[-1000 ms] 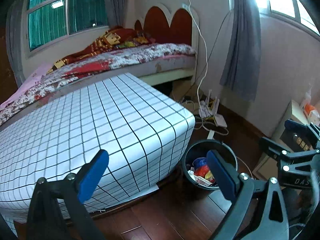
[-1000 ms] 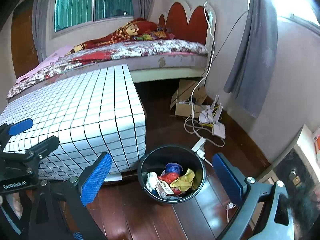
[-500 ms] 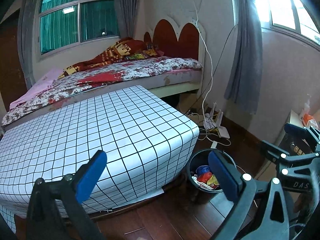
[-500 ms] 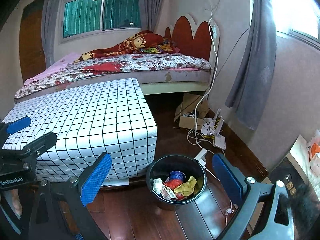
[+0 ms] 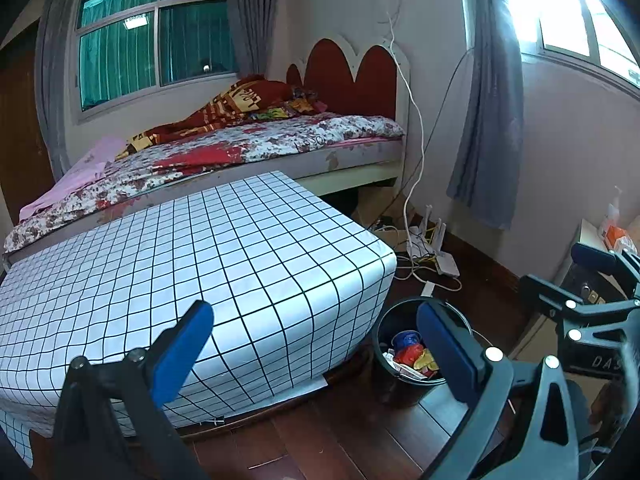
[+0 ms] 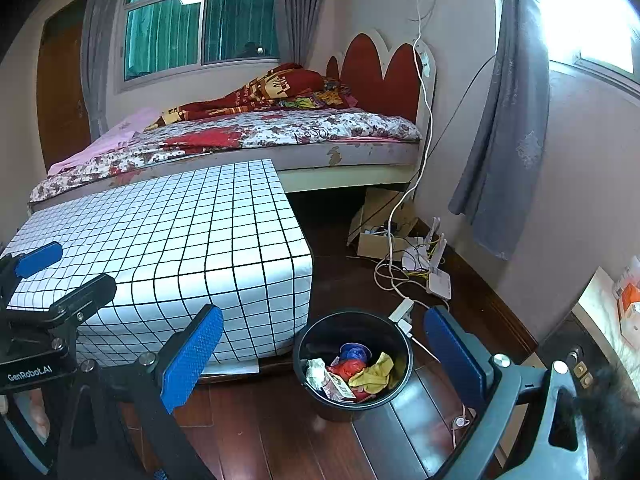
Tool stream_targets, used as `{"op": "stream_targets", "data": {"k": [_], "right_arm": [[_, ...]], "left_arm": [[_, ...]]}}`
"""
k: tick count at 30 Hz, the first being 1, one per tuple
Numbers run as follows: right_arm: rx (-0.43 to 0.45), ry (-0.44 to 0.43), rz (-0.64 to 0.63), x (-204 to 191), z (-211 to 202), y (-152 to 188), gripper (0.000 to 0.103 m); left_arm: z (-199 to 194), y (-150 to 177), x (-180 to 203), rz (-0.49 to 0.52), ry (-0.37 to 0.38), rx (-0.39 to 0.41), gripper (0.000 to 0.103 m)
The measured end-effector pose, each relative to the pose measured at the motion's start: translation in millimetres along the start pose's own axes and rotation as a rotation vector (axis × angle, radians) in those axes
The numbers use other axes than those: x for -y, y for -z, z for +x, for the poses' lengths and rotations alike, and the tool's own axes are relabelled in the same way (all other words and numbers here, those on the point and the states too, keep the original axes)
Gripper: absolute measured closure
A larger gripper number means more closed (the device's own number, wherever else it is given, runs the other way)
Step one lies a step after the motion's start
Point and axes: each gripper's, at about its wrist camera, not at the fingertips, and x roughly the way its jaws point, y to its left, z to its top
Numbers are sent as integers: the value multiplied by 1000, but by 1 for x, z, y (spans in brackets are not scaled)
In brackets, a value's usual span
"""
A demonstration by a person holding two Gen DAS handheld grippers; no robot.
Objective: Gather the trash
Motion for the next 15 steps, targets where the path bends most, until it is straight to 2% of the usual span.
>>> {"op": "stream_targets", "data": {"k": [15], "right_arm": [[10,-2,1,0,-2,-1,1]], "left_arm": [[-5,-4,1,9,0,17,1]]}}
